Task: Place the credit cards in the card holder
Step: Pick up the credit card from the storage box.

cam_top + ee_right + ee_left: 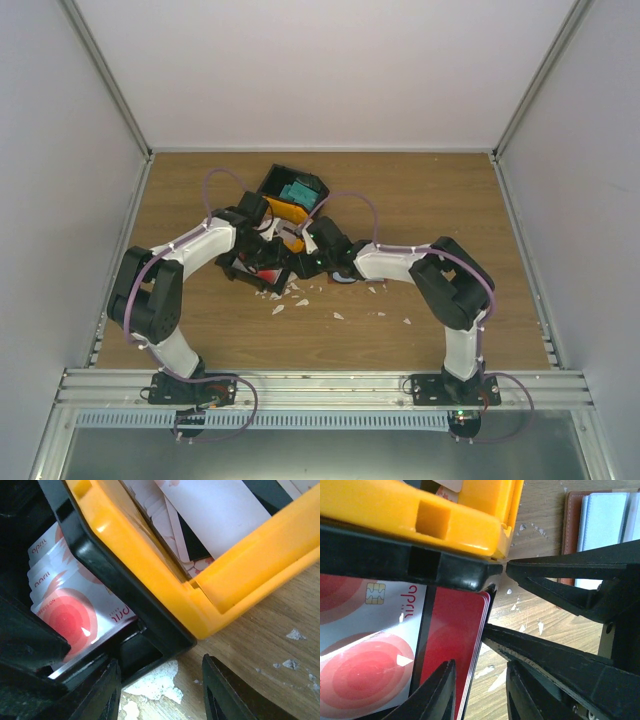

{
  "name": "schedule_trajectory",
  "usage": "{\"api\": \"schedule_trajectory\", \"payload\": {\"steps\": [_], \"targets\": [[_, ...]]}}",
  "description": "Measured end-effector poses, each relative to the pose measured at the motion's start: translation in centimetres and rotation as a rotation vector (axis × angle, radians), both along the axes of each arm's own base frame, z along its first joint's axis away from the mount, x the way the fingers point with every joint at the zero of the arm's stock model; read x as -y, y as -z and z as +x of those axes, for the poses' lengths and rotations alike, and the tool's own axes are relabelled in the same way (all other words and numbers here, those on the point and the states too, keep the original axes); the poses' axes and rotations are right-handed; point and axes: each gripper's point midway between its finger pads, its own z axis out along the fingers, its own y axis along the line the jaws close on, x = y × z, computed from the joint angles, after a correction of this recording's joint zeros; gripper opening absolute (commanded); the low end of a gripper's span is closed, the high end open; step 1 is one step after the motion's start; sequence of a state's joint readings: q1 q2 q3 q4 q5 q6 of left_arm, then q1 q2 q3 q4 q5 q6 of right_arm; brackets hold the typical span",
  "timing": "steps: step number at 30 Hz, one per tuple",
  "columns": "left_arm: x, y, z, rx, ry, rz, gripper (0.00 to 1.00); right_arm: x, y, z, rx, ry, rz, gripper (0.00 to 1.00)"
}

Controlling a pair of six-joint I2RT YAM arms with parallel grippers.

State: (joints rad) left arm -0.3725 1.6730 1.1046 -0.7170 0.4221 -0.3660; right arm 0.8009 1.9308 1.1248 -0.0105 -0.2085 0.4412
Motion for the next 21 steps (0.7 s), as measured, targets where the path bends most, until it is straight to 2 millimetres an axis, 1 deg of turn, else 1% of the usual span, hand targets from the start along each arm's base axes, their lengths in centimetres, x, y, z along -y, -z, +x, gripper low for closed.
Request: {"api": "schedule_trajectory", "payload": {"steps": [4, 7, 9, 12, 16, 18, 21], "targets": [[-0.1, 0.1, 0.0, 0.001, 0.000, 0.006, 0.42, 0.3, 0.4, -0.2, -0.007, 0.013, -0.005, 0.46], [-0.3, 0.3, -0.1, 0.003, -0.001, 0.018, 0.43, 0.4, 0.4, -0.2, -0.007, 0.028, 0.001, 0.45], [-0.5, 0.6, -0.2, 0.001, 0.003, 0.027, 0.43, 0.8, 0.4, -0.3, -0.004, 0.036, 0.003, 0.43], [-0.7, 1.1, -0.6, -0.006, 0.007, 0.035, 0.41, 1.7, 1.0, -0.9, -0.019, 0.052, -0.010, 0.41], [-0.7, 1.4, -0.6, -0.004, 0.010, 0.034, 0.35, 3.0, 2.1, -1.5, -0.041, 0.065, -0.032, 0.41], [-0.7, 1.4, -0.7, -0.006, 0.010, 0.033, 0.32, 3.1, 2.0, -1.4, -0.038, 0.069, -0.029, 0.41], [-0.6, 1.4, -0.9, -0.010, 0.014, 0.027, 0.30, 3.2, 1.8, -1.2, -0.035, 0.076, -0.023, 0.41]]}}
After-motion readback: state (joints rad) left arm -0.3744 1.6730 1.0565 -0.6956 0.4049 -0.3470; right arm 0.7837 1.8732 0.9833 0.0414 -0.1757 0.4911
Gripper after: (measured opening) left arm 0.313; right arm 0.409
